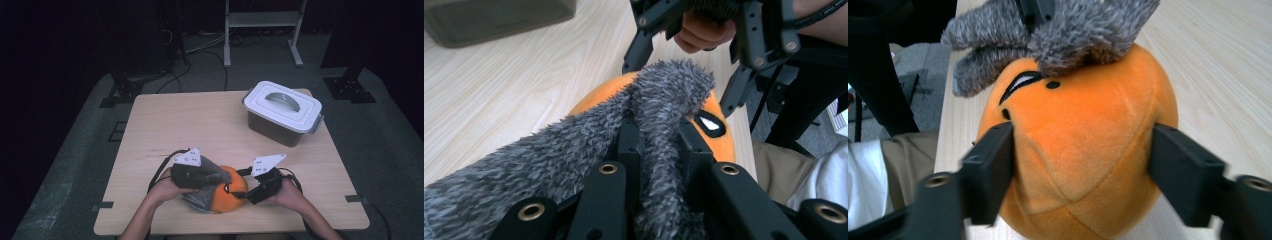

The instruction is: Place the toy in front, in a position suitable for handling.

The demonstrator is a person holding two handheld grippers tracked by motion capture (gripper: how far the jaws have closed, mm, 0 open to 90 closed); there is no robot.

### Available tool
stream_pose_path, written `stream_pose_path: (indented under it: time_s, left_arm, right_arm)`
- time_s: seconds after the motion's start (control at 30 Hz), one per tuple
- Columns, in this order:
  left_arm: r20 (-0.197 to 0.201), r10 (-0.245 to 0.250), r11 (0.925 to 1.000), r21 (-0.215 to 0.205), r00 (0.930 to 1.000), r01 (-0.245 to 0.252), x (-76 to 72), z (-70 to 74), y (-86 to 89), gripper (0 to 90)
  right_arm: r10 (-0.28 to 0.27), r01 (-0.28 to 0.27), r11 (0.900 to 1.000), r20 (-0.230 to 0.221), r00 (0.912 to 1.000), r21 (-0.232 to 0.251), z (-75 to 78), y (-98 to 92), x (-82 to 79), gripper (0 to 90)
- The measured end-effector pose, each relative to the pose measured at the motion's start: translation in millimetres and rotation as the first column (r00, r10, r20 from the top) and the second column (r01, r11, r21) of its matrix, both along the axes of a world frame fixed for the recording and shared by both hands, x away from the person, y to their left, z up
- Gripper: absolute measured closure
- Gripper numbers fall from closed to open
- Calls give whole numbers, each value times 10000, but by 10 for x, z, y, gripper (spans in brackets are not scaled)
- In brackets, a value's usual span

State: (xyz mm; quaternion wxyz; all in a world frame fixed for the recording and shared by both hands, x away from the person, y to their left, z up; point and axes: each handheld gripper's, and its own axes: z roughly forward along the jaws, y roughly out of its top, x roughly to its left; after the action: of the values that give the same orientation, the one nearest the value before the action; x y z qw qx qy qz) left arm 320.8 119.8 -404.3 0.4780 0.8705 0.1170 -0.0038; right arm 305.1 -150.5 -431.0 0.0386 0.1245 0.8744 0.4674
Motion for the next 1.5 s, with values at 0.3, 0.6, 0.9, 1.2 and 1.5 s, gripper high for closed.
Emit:
stream_pose_path:
  time_s: [0.3,0.6,0.9,1.2,1.5]
  left_arm:
    - [261,-196,9997,-170,9995,200,68,158,-157,766]
    - [399,-178,9997,153,9990,172,128,170,-230,768]
    - [-110,351,9992,-203,9993,-353,101,-25,80,768]
    - [-270,1034,9946,157,9943,-1030,115,-128,319,767]
    - [-316,1323,9912,54,9907,-1322,140,-89,398,768]
  right_arm:
    - [-32,60,9995,842,9964,-321,65,-76,-18,516]
    - [-10,103,9983,1572,9876,-580,124,-137,-30,523]
    - [95,15,9976,1577,9874,-699,73,-158,-41,518]
    - [-4,96,9980,1445,9895,-631,47,-191,-31,512]
    - [-21,118,9978,1473,9891,-653,44,-202,-33,506]
